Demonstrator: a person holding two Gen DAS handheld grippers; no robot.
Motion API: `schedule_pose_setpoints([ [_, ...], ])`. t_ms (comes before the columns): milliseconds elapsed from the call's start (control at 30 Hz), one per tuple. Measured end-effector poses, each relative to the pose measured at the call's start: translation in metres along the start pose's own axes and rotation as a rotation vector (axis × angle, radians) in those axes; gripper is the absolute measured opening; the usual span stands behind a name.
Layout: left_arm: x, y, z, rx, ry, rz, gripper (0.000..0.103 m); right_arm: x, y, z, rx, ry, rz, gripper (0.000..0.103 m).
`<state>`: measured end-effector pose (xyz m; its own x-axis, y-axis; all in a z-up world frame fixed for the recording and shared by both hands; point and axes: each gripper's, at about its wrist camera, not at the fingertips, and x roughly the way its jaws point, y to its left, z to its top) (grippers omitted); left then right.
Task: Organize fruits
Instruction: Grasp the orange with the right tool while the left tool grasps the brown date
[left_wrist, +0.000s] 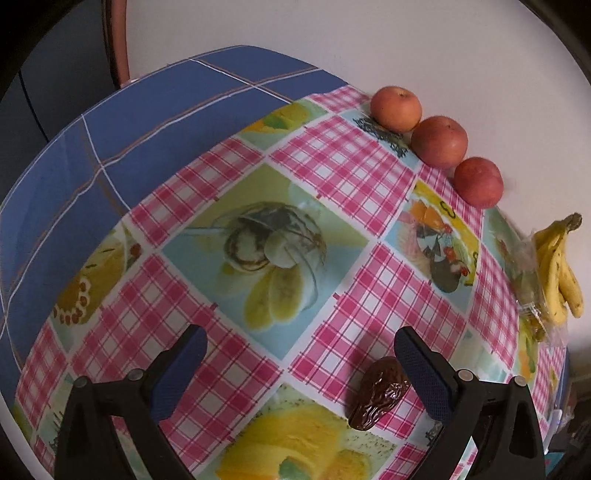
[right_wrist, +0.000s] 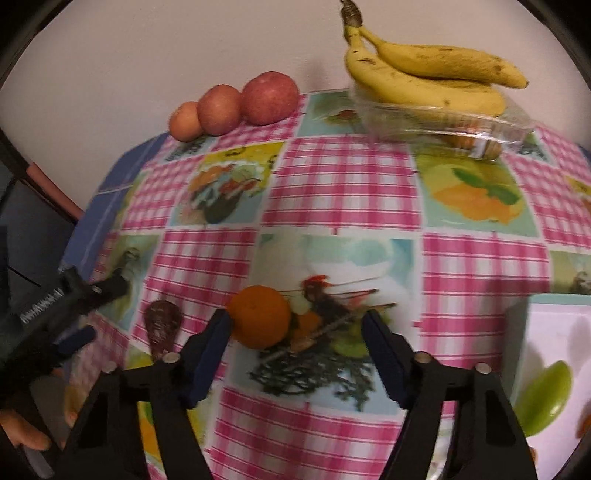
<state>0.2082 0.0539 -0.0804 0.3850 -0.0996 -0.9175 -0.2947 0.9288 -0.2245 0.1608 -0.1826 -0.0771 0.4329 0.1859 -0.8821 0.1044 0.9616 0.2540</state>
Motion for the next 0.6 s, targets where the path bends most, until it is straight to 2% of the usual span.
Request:
schedule_pose_setpoints([
  [133, 0.003, -0.002, -0.003, -0.003, 0.017, -0.018, 0.102, 0.005, 0.005, -0.001, 0.003, -0.003, 0.061, 0.056],
  [300, 0.003, -0.006, -0.004, -0.008, 0.024, -0.034, 0.101, 0.007, 0.004, -0.002, 0.036, -0.013, 0.141, 0.036],
  [500, 0.005, -0.009, -0.005, -0.011, 0.041, -0.060, 0.101, 0.005, 0.004, -0.004, 0.040, -0.017, 0.149, 0.035],
  [600, 0.004, -0.012, -0.005, -0.003, 0.046, -0.069, 0.100, 0.000, -0.004, -0.003, 0.052, -0.026, 0.117, 0.034],
])
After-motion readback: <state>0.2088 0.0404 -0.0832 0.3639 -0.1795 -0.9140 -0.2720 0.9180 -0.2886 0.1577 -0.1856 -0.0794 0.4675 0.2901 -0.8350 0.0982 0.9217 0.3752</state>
